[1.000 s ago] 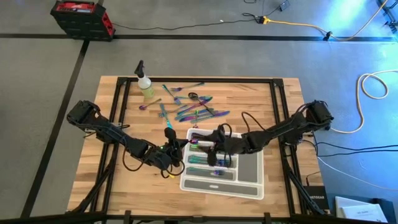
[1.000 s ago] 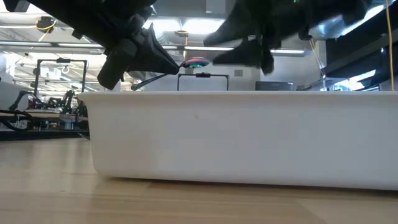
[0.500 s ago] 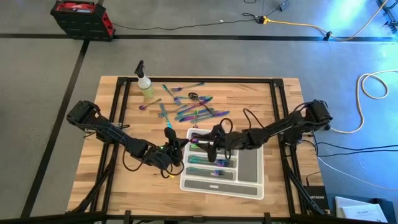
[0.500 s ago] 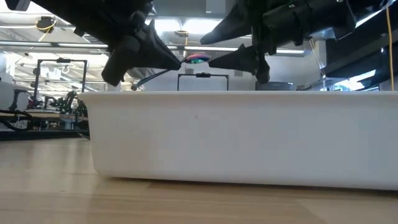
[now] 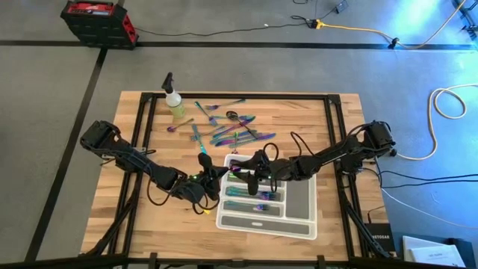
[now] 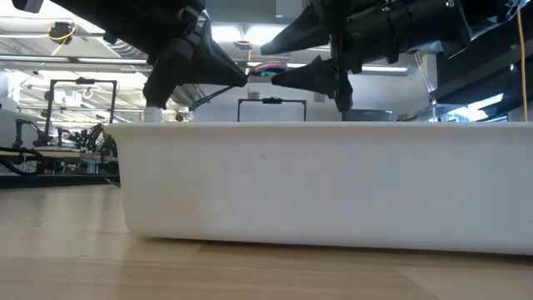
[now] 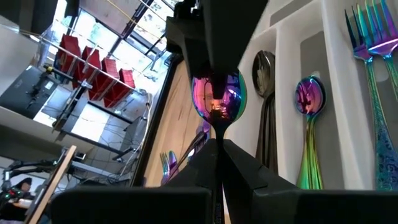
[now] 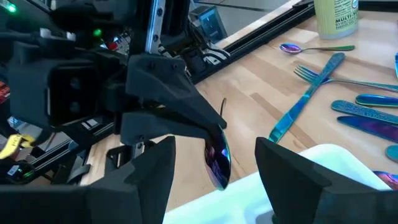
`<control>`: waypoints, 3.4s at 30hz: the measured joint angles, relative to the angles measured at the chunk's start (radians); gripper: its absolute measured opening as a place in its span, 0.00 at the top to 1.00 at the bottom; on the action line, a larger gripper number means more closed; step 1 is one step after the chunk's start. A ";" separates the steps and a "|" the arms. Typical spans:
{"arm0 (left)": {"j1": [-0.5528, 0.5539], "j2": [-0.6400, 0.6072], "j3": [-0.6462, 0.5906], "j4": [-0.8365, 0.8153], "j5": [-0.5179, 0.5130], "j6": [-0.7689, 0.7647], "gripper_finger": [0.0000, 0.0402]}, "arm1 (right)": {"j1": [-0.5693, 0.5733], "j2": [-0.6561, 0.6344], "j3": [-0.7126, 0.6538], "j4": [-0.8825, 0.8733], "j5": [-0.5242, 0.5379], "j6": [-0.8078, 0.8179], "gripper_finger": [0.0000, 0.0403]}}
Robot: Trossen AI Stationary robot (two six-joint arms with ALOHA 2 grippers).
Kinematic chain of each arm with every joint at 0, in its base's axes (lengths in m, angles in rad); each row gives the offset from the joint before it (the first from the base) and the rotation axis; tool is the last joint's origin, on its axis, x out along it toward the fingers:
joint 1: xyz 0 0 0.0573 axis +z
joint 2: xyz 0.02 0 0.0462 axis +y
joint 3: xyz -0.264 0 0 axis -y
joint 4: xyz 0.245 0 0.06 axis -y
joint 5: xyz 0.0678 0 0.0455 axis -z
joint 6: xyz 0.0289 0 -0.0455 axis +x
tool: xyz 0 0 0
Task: Sort silverware
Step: Put the purple spoon into the white silverware tray
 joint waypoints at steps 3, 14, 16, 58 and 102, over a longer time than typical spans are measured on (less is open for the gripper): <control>0.001 0.000 0.000 0.000 0.001 0.000 1.00 | 0.000 0.000 0.000 0.001 -0.006 -0.004 0.57; 0.007 0.000 0.000 0.001 0.021 -0.022 1.00 | 0.000 0.000 0.000 0.007 0.007 -0.008 0.95; 0.009 0.000 0.000 0.003 0.027 -0.022 1.00 | 0.001 0.000 0.002 0.009 0.001 -0.008 0.98; 0.041 0.000 0.020 -0.166 0.364 -0.347 0.63 | -0.004 0.000 0.363 -0.829 -0.214 -0.528 1.00; 0.275 0.000 0.021 -0.011 1.139 -0.457 0.63 | 0.121 0.200 0.823 -1.451 -0.277 -0.982 1.00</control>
